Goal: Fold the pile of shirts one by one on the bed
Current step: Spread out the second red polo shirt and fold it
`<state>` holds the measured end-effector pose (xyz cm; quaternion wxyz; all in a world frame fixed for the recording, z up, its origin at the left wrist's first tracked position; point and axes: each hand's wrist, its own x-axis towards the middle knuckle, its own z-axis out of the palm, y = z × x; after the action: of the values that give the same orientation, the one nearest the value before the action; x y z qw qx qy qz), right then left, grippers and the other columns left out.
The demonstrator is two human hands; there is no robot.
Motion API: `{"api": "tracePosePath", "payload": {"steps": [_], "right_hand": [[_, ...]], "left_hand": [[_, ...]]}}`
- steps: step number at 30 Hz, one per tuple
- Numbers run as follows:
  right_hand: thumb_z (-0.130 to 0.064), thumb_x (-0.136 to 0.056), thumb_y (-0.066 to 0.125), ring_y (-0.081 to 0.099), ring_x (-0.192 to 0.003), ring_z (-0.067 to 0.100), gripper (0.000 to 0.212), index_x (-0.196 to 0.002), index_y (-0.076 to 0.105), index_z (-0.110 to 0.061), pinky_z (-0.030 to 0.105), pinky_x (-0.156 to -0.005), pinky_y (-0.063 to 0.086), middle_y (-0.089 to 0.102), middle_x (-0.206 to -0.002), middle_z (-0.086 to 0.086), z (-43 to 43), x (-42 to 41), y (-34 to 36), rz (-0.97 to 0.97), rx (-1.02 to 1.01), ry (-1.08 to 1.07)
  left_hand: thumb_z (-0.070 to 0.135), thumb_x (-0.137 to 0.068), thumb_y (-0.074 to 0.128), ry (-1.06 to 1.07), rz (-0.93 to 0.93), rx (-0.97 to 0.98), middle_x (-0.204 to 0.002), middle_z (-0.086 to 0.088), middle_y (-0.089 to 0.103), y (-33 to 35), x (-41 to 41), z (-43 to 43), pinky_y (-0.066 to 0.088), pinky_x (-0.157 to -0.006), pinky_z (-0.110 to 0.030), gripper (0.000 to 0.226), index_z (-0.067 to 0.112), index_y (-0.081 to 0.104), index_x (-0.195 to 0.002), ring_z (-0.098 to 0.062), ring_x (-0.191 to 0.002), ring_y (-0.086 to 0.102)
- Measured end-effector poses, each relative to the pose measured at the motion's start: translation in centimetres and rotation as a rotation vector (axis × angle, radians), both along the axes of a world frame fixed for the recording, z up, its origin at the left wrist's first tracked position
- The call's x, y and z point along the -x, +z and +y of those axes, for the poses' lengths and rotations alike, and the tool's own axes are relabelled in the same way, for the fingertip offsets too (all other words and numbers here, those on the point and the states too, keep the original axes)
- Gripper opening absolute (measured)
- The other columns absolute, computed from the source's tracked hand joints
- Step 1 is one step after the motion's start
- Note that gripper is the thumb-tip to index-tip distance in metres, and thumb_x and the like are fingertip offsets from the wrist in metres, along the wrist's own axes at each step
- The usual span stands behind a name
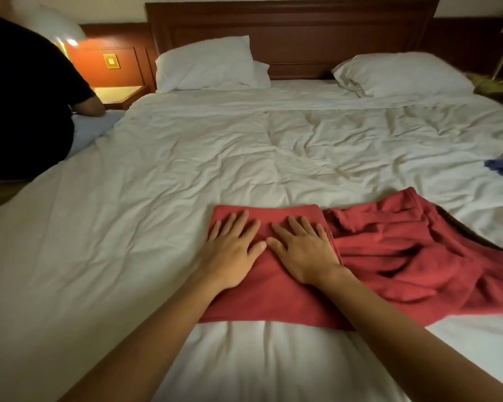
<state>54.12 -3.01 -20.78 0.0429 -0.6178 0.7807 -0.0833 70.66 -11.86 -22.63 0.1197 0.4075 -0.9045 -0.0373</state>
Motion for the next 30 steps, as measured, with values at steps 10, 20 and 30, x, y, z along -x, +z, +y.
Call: {"api": "tracePosePath", "payload": {"steps": [10,20,30], "right_hand": [[-0.061,-0.099,0.031,0.002,-0.153,0.024,0.057,-0.151,0.036,-0.037,0.052,-0.120,-0.001,0.016,-0.165,0.003,5.9,4.9,1.8,0.036,0.011,-0.088],[-0.067,-0.095,0.030,0.014,-0.146,0.044,0.061,-0.151,0.030,-0.041,0.058,-0.119,0.009,0.018,-0.161,0.018,14.8,18.9,2.2,-0.104,-0.056,-0.683],[-0.074,-0.089,0.036,0.042,-0.132,0.045,0.079,-0.150,0.034,-0.023,0.052,-0.109,0.029,0.048,-0.142,0.024,13.1,22.9,3.2,-0.241,0.101,-0.804]], "left_hand": [[0.068,-0.098,0.023,0.303,-0.166,-0.192,-0.165,-0.013,0.013,1.3,-3.4,2.0,0.013,-0.119,-0.047,0.061,0.048,0.016,-0.155,-0.031,-0.149,0.019],[0.023,-0.096,0.064,0.333,0.306,-0.242,-0.129,-0.011,0.066,2.7,-4.0,2.5,0.047,-0.101,-0.042,0.036,0.021,0.064,-0.132,-0.031,-0.119,0.060],[0.064,-0.099,0.029,0.100,-0.014,-0.187,-0.168,-0.004,0.001,2.9,6.4,5.3,-0.001,-0.123,-0.047,0.066,0.034,0.018,-0.158,-0.026,-0.154,0.003]]}}
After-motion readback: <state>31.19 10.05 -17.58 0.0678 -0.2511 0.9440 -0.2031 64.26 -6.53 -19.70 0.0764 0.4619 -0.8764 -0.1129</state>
